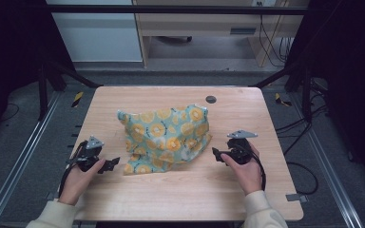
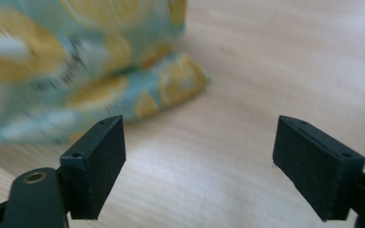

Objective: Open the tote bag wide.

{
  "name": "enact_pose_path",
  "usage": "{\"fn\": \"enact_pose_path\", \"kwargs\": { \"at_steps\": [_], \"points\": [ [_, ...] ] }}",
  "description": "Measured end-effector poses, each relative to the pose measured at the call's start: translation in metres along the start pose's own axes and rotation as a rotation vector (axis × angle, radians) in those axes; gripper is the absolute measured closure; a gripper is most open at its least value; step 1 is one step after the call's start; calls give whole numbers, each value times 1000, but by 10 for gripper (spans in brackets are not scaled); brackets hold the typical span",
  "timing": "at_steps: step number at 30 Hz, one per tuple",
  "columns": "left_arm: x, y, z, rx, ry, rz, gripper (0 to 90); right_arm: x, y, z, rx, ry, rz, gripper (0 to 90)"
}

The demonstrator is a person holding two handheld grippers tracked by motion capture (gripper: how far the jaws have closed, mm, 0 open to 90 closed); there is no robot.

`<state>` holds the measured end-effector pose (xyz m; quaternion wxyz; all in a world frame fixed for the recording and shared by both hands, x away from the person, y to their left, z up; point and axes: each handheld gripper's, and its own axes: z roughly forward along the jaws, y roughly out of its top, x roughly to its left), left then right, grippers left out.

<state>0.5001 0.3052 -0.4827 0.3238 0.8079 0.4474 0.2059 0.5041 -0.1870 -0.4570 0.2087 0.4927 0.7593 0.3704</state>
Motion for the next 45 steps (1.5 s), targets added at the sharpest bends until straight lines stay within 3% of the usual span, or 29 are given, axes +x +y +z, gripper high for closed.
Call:
{"fn": "enact_pose_path", "kwargs": {
  "at_steps": [1,4,5,11,12,13,14,17,21,26,31,35,36,39,40,41,44,45],
  "points": [
    [0,0,0,0,0,0,73,0,0,0,0,0,0,189],
    [-2,-1,-1,-3,4,-16,74,6,29,-9,-17,23,-41,200],
    [-3,-1,-2,-3,0,-13,74,6,29,-9,-17,23,-41,200],
    [-6,0,-5,-8,1,-5,75,16,80,-19,-37,40,-113,220],
    [-6,0,-4,-2,-3,-9,75,21,96,-20,-39,52,-129,225],
    [-6,0,-4,-2,-3,-9,75,21,96,-20,-39,52,-129,225],
    [-6,0,-3,0,-5,-1,75,25,110,-22,-44,64,-147,241],
    [-7,1,-4,1,-10,2,75,31,124,-20,-49,92,-166,259],
    [-8,1,-3,3,-12,5,76,41,143,-12,-38,90,-197,259],
    [-8,1,-4,5,-17,8,78,46,163,12,-8,117,-186,263],
    [-9,2,-3,10,-22,16,78,49,171,23,3,125,-190,230],
    [-11,2,-3,3,-24,15,78,45,172,38,66,125,-181,238],
    [-11,2,-3,2,-25,13,78,44,170,41,88,135,-174,276],
    [-11,2,-3,4,-24,13,79,43,164,45,121,181,-170,522],
    [-11,3,-2,7,-24,17,79,45,160,43,115,193,-195,704],
    [-11,3,-2,7,-24,17,79,45,160,43,115,193,-195,704],
    [-12,3,-2,11,-23,19,80,53,156,36,93,235,-216,866],
    [-12,3,-2,11,-23,19,80,53,156,36,93,235,-216,866]
  ]
}}
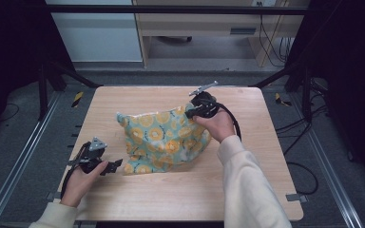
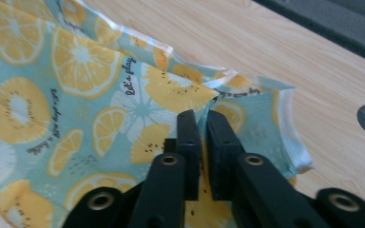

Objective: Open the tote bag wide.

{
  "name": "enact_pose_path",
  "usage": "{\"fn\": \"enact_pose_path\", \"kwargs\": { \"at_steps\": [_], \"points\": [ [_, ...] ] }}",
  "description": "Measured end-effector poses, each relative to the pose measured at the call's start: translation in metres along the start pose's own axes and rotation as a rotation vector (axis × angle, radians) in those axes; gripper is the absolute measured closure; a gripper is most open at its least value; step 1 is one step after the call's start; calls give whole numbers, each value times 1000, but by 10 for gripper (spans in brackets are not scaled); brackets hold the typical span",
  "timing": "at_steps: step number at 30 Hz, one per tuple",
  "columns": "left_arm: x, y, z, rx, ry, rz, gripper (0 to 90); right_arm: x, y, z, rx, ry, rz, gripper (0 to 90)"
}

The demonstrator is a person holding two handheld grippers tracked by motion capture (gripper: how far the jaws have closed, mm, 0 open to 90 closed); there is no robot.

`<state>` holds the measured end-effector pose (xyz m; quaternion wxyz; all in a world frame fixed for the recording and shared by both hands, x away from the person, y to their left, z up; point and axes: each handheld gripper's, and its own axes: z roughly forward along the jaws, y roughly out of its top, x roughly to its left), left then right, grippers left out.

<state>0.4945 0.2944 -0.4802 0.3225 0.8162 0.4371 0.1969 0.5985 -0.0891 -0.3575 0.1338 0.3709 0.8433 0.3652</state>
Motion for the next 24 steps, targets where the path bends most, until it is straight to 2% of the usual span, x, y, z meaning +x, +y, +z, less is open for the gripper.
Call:
{"fn": "enact_pose_path", "kwargs": {
  "at_steps": [2,3,5,6,8,9,10,11,12,15,18,19,20,21,24],
  "points": [
    [0,0,-1,2,0,2,80,5,1,-4,-30,9,-9,881],
    [0,0,-1,0,1,-2,82,12,3,-11,-61,18,-21,888],
    [0,0,-1,-2,0,-5,85,15,3,-15,-76,22,-22,889],
    [0,0,-2,-6,-1,-5,91,22,4,-23,-108,33,-35,890],
    [1,1,-2,-4,-2,-3,92,33,2,-33,-135,43,-63,891],
    [1,1,-4,-4,-2,-8,93,43,-1,-43,-162,61,-89,891],
    [1,1,-4,-4,-2,-8,93,43,-1,-43,-162,61,-89,891],
    [2,1,-5,-5,2,-7,98,56,-8,-56,-191,81,-114,891],
    [3,1,-6,-8,4,-9,98,56,-8,-56,-191,81,-114,891],
    [6,2,-12,-20,15,-9,117,72,-23,-69,-214,99,-139,891],
    [8,6,-21,-49,31,-8,142,84,-44,-80,-228,123,-150,891],
    [10,8,-26,-64,35,-15,161,90,-57,-84,-235,137,-150,891],
    [10,8,-26,-64,35,-15,169,90,-57,-84,-235,137,-150,891],
    [12,12,-33,-88,34,-16,190,94,-68,-86,-228,147,-154,891],
    [15,19,-40,-111,38,-14,226,98,-76,-86,-223,157,-161,890]
  ]
}}
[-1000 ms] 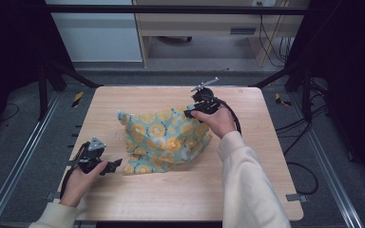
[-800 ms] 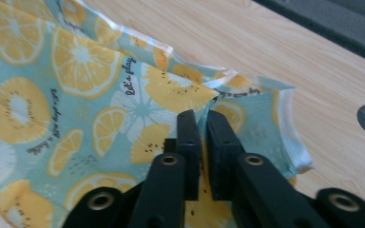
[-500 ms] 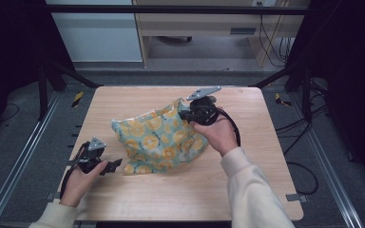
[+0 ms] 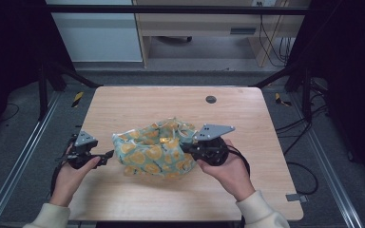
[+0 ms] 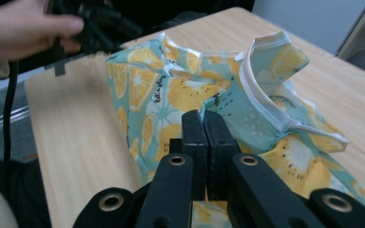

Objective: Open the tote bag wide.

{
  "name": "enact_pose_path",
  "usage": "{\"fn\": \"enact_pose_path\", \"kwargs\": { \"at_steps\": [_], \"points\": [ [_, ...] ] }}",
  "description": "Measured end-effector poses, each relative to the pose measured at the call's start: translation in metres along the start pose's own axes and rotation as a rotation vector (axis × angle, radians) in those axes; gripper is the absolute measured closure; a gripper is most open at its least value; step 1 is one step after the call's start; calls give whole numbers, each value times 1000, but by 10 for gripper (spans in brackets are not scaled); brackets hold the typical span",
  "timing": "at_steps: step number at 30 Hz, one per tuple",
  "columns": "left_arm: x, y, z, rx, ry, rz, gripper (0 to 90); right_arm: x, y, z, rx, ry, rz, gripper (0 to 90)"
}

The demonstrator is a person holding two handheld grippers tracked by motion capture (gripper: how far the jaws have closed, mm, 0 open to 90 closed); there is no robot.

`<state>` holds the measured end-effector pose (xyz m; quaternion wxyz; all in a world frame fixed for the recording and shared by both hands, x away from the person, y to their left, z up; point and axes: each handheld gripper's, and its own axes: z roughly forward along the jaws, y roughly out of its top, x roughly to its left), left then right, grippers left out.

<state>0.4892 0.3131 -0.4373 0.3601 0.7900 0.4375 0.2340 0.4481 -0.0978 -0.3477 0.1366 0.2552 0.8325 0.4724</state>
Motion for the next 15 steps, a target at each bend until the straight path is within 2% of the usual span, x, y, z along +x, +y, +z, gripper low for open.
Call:
{"fn": "enact_pose_path", "kwargs": {
  "at_steps": [3,4,5,6,8,9,10,11,12,15],
  "points": [
    [0,17,-9,-22,-6,25,279,5,-10,-1,14,0,-7,888],
    [0,17,-9,-22,-6,25,289,5,-10,-1,14,0,-7,888],
    [-2,28,-10,-27,-14,53,302,5,-14,0,18,7,-3,887],
    [-2,28,-10,-27,-14,53,314,5,-14,0,18,7,-3,887],
    [-8,42,-8,-19,-27,92,315,5,-17,2,27,2,1,886],
    [-16,53,-4,-12,-51,124,315,4,-20,5,31,4,5,885],
    [-16,53,-4,-12,-51,124,314,4,-20,5,31,4,5,885],
    [-26,65,5,-3,-88,160,310,4,-21,7,32,8,7,885],
    [-26,65,5,-3,-88,160,310,4,-21,7,32,8,7,885],
    [-39,76,21,19,-97,205,306,4,-23,10,36,14,9,884]
  ]
}}
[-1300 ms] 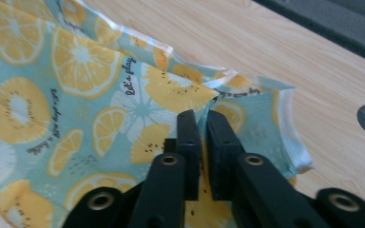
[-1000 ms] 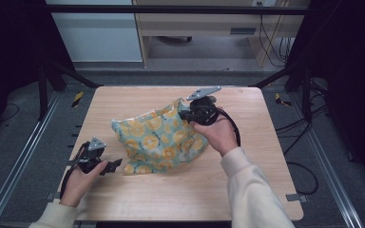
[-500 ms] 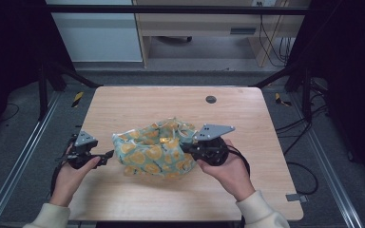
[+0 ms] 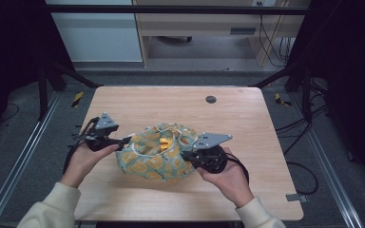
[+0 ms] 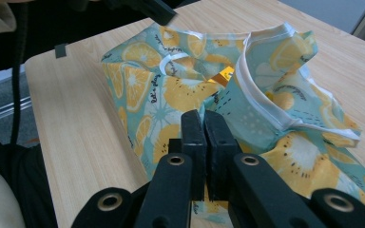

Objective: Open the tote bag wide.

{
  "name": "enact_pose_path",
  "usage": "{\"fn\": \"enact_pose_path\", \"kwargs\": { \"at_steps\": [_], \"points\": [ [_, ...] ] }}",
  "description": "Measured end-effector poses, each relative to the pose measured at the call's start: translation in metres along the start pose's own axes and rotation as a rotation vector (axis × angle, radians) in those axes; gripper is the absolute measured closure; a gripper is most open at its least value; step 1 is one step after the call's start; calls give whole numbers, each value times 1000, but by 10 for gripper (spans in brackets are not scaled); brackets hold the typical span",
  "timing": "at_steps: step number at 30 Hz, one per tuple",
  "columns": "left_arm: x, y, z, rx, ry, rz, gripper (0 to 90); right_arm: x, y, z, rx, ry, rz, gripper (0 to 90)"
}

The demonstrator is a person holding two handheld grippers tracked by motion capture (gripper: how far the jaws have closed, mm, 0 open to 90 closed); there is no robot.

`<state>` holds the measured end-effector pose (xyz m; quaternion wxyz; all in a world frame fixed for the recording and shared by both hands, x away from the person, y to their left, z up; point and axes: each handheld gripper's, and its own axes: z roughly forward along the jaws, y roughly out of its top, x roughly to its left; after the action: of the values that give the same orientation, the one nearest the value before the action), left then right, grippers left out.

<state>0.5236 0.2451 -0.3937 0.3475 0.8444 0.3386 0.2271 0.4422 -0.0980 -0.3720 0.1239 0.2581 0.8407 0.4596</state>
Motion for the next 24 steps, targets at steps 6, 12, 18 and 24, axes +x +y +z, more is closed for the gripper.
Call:
{"fn": "enact_pose_path", "kwargs": {
  "at_steps": [6,12,18,24],
  "points": [
    [-6,13,36,48,-46,25,286,0,-1,-1,2,8,1,879],
    [-13,18,59,77,-57,44,322,-2,-5,-2,-1,8,17,877],
    [-19,24,63,88,-64,69,739,-3,-8,-1,2,8,17,876],
    [-30,31,23,-43,-86,67,898,-6,-16,-7,9,-17,29,868]
  ]
}}
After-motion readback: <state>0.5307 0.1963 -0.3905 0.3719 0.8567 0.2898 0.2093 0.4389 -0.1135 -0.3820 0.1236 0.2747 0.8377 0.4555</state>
